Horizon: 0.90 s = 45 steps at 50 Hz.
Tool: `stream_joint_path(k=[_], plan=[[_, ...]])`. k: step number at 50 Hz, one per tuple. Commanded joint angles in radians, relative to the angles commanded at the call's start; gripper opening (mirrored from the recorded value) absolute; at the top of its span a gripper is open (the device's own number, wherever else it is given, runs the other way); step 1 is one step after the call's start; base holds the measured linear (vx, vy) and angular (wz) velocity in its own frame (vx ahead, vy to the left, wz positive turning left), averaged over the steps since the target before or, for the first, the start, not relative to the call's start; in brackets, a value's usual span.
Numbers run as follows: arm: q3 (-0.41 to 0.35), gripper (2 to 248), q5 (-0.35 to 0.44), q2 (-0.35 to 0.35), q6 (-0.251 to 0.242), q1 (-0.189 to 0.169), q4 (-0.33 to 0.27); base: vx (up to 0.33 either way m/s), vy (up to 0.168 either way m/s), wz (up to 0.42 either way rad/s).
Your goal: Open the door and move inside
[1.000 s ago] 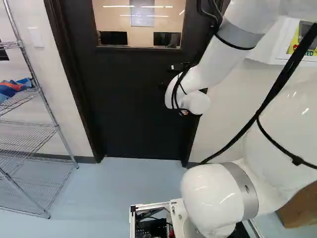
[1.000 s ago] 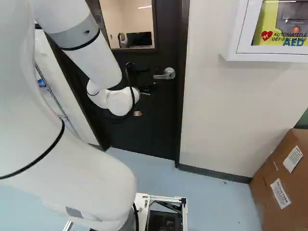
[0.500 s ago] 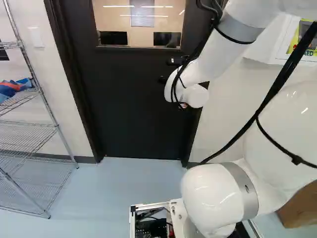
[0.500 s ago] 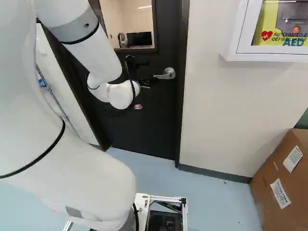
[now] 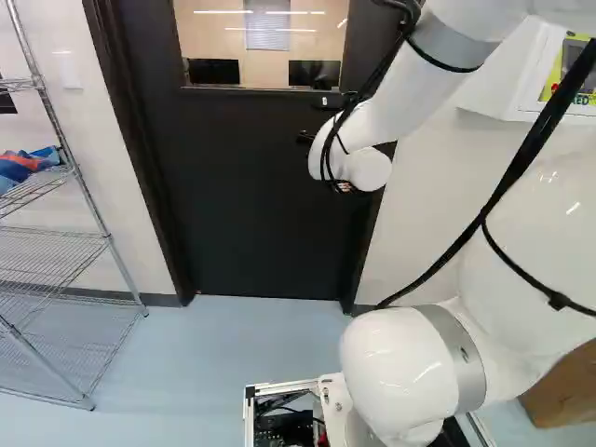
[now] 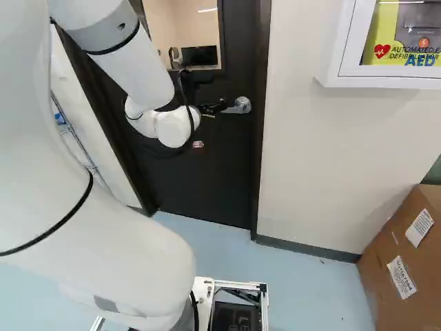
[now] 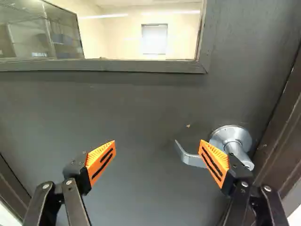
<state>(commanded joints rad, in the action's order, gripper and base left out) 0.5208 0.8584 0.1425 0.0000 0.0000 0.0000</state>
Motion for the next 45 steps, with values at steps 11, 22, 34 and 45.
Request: stream_joint_path(k=[11, 22, 34, 45], plan=[[0.036, 247, -0.031, -0.012, 0.000, -0.002, 0.000, 0.000, 0.000, 0.000], [0.074, 247, -0.063, -0.030, 0.000, -0.014, 0.000, 0.000, 0.000, 0.000], [0.098, 247, -0.077, -0.051, 0.000, -0.030, 0.000, 0.000, 0.000, 0.000], [0.100, 247, -0.078, -0.071, 0.000, -0.037, 0.000, 0.000, 0.000, 0.000]])
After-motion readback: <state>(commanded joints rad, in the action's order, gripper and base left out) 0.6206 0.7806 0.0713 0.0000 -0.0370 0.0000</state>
